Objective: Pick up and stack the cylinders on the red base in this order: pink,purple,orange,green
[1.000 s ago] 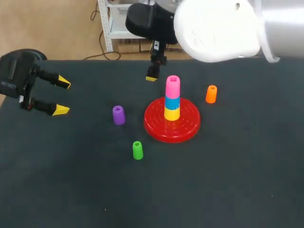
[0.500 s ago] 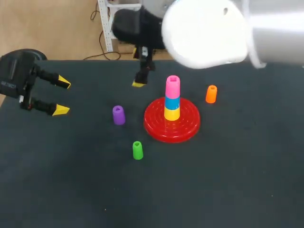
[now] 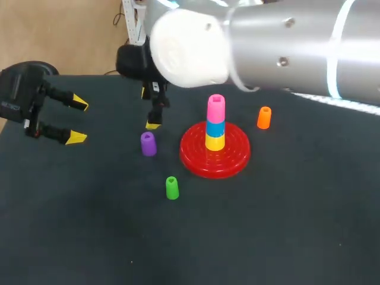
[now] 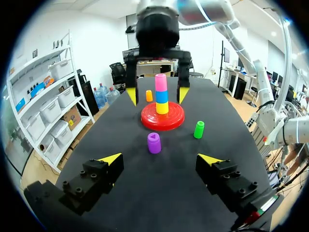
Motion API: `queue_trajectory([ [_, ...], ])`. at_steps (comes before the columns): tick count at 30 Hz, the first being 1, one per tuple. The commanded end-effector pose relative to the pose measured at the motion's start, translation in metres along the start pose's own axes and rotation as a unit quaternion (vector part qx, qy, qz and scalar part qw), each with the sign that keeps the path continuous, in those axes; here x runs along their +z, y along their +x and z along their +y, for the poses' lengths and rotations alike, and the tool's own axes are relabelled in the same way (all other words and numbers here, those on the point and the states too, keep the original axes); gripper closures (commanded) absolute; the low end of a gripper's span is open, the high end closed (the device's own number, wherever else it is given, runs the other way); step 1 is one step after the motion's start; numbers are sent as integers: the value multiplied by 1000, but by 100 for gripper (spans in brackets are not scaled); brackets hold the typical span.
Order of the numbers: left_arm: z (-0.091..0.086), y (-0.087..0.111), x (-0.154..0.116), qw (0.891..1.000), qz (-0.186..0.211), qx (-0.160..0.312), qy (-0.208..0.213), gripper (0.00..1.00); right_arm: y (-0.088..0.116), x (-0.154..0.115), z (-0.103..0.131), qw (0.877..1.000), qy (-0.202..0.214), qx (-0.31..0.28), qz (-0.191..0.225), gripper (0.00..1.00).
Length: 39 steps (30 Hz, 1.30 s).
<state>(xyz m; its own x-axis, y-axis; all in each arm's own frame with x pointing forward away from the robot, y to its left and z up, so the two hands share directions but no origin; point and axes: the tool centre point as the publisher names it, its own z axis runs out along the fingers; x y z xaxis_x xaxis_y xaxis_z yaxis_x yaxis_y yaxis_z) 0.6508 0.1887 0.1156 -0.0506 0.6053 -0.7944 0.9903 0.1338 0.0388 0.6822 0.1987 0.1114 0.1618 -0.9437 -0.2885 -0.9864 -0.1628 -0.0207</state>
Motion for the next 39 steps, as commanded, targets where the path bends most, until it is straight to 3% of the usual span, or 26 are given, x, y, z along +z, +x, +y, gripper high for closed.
queue_trajectory([
  [1, 0, 1, 0, 1000, -2, 2, -1, 0, 0, 16, -6, 999, -35, 1, 8, 0],
  [20, 0, 1, 0, 1000, -2, 2, -1, 0, 6, 56, 16, 998, -8, -2, 61, 0],
  [39, 0, 1, 0, 1000, -2, 2, -1, 0, 14, 81, -5, 998, -13, 6, 65, 0],
])
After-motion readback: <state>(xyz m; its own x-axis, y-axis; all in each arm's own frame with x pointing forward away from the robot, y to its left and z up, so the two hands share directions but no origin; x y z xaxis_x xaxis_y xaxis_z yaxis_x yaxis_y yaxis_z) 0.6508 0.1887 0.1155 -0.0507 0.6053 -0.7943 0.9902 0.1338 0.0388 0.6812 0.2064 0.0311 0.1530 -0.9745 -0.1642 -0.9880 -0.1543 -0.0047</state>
